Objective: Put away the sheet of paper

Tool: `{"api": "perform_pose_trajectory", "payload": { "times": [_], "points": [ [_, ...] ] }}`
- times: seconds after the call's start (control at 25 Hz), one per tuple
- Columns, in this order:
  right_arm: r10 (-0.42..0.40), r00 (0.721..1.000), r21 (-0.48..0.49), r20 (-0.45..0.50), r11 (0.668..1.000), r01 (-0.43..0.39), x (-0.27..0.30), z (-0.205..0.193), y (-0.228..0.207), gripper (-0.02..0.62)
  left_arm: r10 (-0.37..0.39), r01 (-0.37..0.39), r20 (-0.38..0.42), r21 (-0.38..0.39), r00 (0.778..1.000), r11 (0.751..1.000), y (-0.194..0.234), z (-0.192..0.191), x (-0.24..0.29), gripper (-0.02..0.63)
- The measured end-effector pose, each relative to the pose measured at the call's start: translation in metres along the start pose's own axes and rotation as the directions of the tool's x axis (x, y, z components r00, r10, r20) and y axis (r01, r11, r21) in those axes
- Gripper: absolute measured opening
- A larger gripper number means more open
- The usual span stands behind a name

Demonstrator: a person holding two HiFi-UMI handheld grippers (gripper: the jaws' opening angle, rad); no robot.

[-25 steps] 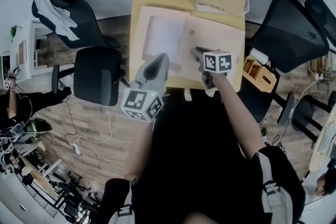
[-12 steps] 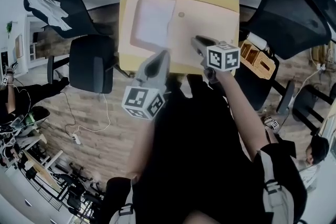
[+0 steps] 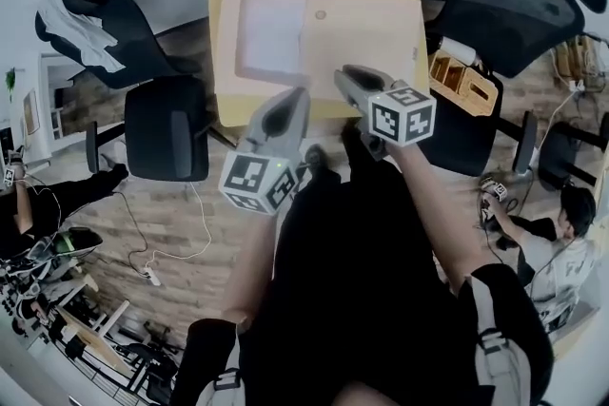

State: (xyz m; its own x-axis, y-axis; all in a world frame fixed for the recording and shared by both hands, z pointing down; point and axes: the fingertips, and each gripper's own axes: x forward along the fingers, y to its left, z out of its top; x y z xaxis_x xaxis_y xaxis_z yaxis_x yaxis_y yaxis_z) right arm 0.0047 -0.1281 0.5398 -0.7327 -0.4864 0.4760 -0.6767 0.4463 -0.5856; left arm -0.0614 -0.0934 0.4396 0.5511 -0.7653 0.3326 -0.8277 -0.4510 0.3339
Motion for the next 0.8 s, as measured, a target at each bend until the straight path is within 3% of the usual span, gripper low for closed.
{"api": "perform_pose_trajectory", "payload": {
  "times": [0.32, 0.8],
  "points": [
    [-0.049, 0.995, -0.078, 0.09, 0.995, 0.056, -0.038, -0.03, 0.074, 0.087, -0.053, 0.053, 0.022, 0.015, 0.998, 0.998, -0.001, -0.021, -0.067, 0.009],
    [-0.083, 0.964, -0.187, 0.254, 0.973, 0.134, -0.099, -0.054, 0.16, 0.048, -0.135, 0.131, 0.074, 0.057, 0.988, 0.99, -0.021, -0.031, -0.144, 0.009]
  ]
}}
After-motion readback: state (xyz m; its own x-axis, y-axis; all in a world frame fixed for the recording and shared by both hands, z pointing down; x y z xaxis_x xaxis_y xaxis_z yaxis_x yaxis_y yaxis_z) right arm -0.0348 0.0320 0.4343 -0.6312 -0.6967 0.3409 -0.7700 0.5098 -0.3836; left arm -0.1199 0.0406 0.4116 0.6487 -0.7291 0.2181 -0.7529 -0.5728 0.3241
